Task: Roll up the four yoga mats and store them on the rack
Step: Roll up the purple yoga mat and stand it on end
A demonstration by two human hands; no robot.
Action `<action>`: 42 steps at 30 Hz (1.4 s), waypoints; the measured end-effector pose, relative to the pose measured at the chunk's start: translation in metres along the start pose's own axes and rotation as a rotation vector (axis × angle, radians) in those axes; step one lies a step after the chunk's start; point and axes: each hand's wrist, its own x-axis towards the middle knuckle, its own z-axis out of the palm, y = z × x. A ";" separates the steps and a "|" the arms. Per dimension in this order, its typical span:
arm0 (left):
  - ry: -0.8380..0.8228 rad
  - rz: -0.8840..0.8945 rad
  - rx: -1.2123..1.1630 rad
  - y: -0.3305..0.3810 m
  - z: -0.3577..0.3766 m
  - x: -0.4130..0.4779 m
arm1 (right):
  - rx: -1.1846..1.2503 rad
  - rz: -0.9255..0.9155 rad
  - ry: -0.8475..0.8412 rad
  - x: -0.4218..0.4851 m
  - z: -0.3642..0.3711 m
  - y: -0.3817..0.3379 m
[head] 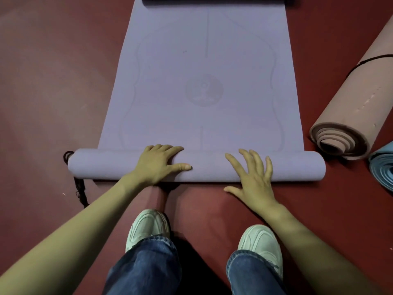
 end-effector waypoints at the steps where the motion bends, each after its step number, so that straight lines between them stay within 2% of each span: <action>1: 0.028 0.006 -0.011 -0.001 -0.002 0.003 | 0.012 0.008 0.005 0.006 -0.001 0.000; 4: 0.254 0.055 -0.105 0.001 0.001 0.003 | 0.035 0.058 -0.074 0.028 -0.012 0.002; 7: 0.474 0.080 -0.092 0.010 0.014 -0.004 | 0.112 0.114 -0.331 0.053 -0.032 0.006; 11: 0.453 0.123 0.131 0.006 0.036 -0.020 | 0.150 0.121 -0.510 0.083 -0.048 0.013; 15: 0.408 0.116 0.154 0.000 0.041 -0.023 | 0.142 0.118 -0.647 0.100 -0.056 0.016; 17: 0.386 0.112 0.151 -0.002 0.038 -0.014 | 0.153 0.098 -0.631 0.101 -0.055 0.018; 19: 0.375 0.099 0.135 -0.004 0.032 -0.003 | 0.182 0.063 -0.533 0.097 -0.053 0.023; 23: 0.295 0.091 0.068 -0.009 0.010 0.020 | 0.242 0.019 -0.081 0.061 -0.031 0.023; 25: 0.190 0.055 0.002 -0.011 -0.003 0.031 | 0.169 0.021 0.073 0.047 -0.015 0.015; 26: 0.143 0.035 -0.015 -0.011 -0.009 0.035 | 0.123 0.024 0.079 0.045 -0.009 0.013; 29: 0.055 0.009 -0.036 -0.013 -0.017 0.045 | 0.036 0.031 -0.075 0.053 -0.014 0.012; 31: 0.115 0.045 -0.020 -0.015 -0.018 0.047 | 0.010 0.021 -0.147 0.064 -0.020 0.016; 33: 0.250 0.092 0.033 -0.011 -0.009 0.046 | 0.029 0.019 -0.186 0.078 -0.025 0.019; 36: 0.356 0.038 0.050 -0.003 0.003 0.044 | 0.050 0.040 -0.229 0.095 -0.031 0.022; 40: 0.265 0.093 0.221 -0.010 -0.001 0.053 | 0.010 0.044 -0.251 0.107 -0.034 0.024; 42: 0.184 0.063 0.257 -0.009 -0.010 0.060 | -0.023 0.047 -0.280 0.116 -0.036 0.024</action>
